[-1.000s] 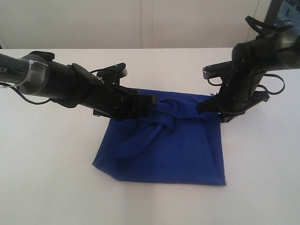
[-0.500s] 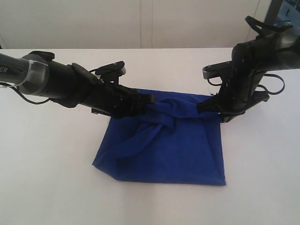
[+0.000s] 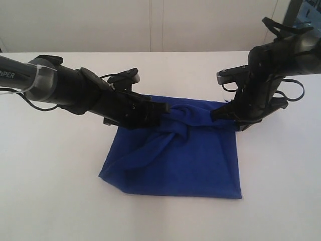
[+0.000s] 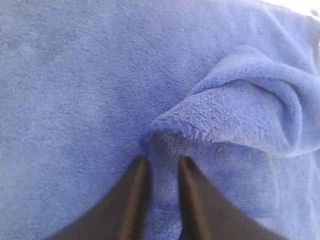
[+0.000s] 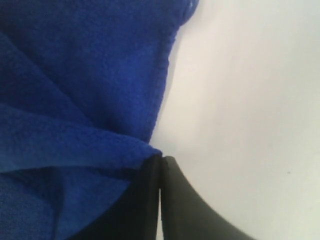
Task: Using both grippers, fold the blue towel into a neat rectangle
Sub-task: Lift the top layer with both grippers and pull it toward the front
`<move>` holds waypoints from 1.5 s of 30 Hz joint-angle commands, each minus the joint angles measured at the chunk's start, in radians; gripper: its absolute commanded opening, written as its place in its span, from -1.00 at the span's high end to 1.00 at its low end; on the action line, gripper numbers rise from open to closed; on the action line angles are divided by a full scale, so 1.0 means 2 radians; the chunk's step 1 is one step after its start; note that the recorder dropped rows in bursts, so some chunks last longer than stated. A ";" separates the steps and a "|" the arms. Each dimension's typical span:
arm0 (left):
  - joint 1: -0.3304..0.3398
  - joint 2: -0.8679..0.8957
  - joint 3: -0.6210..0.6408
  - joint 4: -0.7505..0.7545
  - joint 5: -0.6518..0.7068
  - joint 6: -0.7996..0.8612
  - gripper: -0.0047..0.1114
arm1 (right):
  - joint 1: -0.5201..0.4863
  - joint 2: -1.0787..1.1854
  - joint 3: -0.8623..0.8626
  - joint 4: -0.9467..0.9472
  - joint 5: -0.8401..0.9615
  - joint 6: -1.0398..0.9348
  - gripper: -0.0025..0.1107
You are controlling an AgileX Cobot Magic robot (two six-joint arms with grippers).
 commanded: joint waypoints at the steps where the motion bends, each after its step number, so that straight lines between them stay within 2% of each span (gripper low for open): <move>1: -0.001 0.000 -0.002 -0.009 0.010 -0.003 0.78 | -0.003 0.000 0.002 -0.006 -0.008 0.002 0.96; 2: -0.001 0.000 -0.002 -0.006 0.010 -0.001 0.92 | -0.003 0.000 0.002 -0.006 -0.014 0.002 0.96; 7: -0.001 -0.006 -0.002 -0.004 0.030 0.019 0.92 | -0.003 -0.016 0.002 -0.006 -0.028 0.002 0.96; 11: -0.001 -0.053 0.000 -0.001 0.057 0.055 0.92 | -0.003 -0.065 0.002 -0.006 -0.022 -0.004 0.96; 19: -0.001 -0.154 0.000 0.070 0.140 0.058 0.92 | -0.003 -0.149 0.002 -0.006 0.037 -0.031 0.96; 22: -0.001 -0.185 0.000 0.114 0.165 0.033 0.92 | 0.001 -0.180 0.002 -0.006 0.057 -0.042 0.96; 27: -0.001 -0.238 0.001 0.217 0.199 -0.058 0.92 | 0.024 -0.225 0.002 -0.003 0.088 -0.052 0.96; 33: -0.001 -0.295 0.001 0.325 0.272 -0.139 0.92 | 0.047 -0.267 0.003 -0.003 0.131 -0.052 0.96; 37: -0.001 -0.324 0.001 0.347 0.321 -0.146 0.92 | 0.062 -0.300 0.027 -0.003 0.134 -0.052 0.96; 45: -0.001 -0.366 0.008 0.348 0.374 -0.149 0.92 | 0.084 -0.370 0.098 -0.003 0.133 -0.052 0.96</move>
